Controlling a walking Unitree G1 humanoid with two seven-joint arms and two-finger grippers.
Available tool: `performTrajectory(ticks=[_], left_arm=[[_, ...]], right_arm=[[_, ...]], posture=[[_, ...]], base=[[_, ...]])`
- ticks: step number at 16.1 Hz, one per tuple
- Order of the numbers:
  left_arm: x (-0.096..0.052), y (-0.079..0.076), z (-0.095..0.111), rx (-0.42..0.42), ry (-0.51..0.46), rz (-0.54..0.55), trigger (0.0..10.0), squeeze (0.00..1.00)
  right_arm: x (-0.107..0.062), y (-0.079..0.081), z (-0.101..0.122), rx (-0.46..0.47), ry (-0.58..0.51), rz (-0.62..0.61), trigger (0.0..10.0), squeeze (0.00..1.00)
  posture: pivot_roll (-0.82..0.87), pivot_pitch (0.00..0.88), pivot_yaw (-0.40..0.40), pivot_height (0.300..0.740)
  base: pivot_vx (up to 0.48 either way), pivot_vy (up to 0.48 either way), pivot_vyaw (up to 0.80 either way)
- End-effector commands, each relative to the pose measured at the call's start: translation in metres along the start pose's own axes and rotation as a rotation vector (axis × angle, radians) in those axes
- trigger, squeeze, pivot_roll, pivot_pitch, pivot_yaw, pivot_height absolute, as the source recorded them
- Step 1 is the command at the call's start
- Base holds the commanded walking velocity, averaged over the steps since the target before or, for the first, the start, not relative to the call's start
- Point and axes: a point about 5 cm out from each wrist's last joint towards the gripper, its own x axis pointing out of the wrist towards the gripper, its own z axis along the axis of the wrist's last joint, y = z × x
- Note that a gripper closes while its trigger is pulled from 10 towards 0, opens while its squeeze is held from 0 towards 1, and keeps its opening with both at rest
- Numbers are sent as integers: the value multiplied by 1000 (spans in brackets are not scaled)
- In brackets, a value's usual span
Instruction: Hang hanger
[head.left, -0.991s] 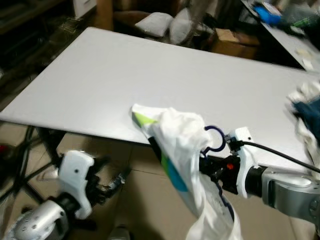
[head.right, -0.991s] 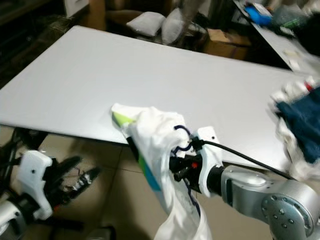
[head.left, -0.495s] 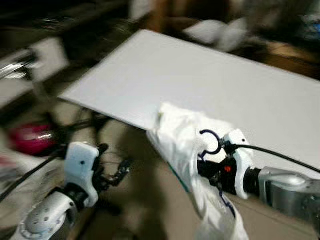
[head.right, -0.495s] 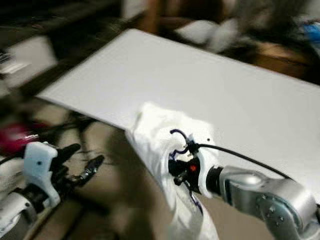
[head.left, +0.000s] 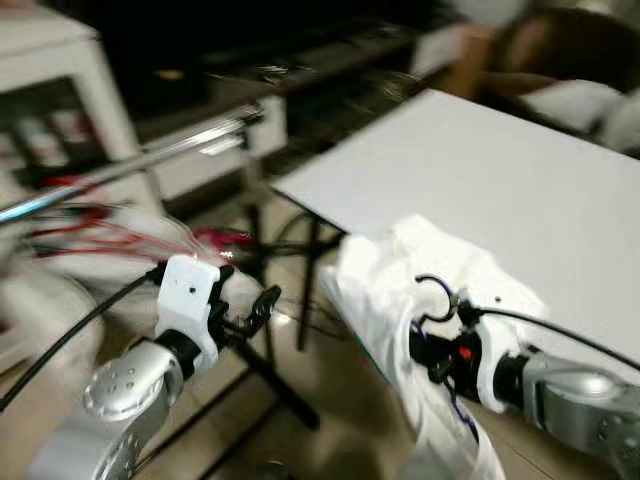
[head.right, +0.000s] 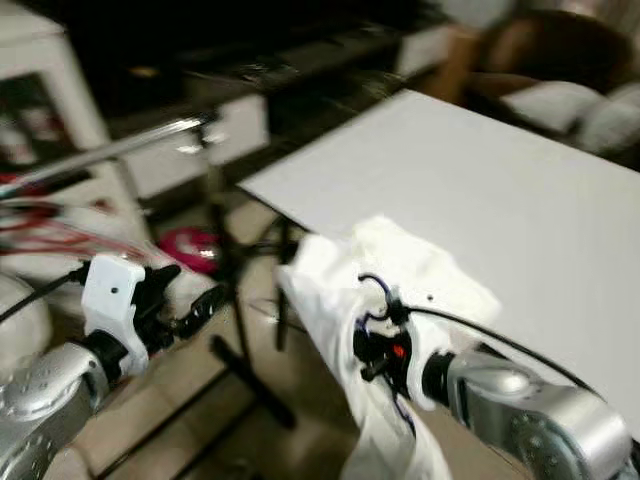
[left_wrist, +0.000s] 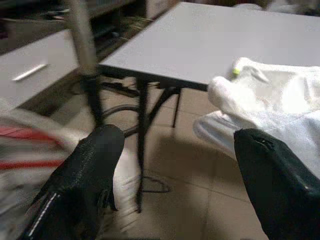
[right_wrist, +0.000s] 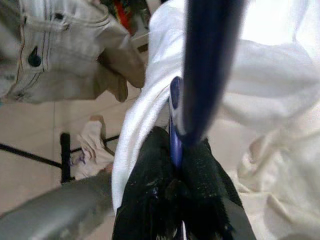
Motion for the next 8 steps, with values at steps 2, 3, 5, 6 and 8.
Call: performTrajectory(ticks=[2, 3, 5, 6, 8], left_arm=[[4, -1, 0, 12, 2, -14, 10000, 0], [4, 0, 0, 18, 4, -8, 10000, 0], [3, 1, -1, 23, 5, -5, 10000, 0], [3, 1, -1, 23, 6, -5, 10000, 0], [3, 1, -2, 24, 9, -11, 10000, 0]], right_arm=[[2, -3, 6, -45, -37, -7, 10000, 0], [4, -6, 8, -43, -54, -26, 10000, 0], [7, -9, 7, -45, -62, -33, 10000, 0], [7, -10, 7, -47, -65, -34, 10000, 0], [8, -11, 5, -51, -71, -42, 10000, 0]], posture=[[88, 0, -28, 740], [93, 0, -31, 740], [100, 0, -33, 740], [99, 0, -33, 740], [97, 0, -29, 740]], base=[[-246, 0, 675], [-259, 0, 463], [-261, 0, 494], [-266, 0, 525], [-264, 0, 603]])
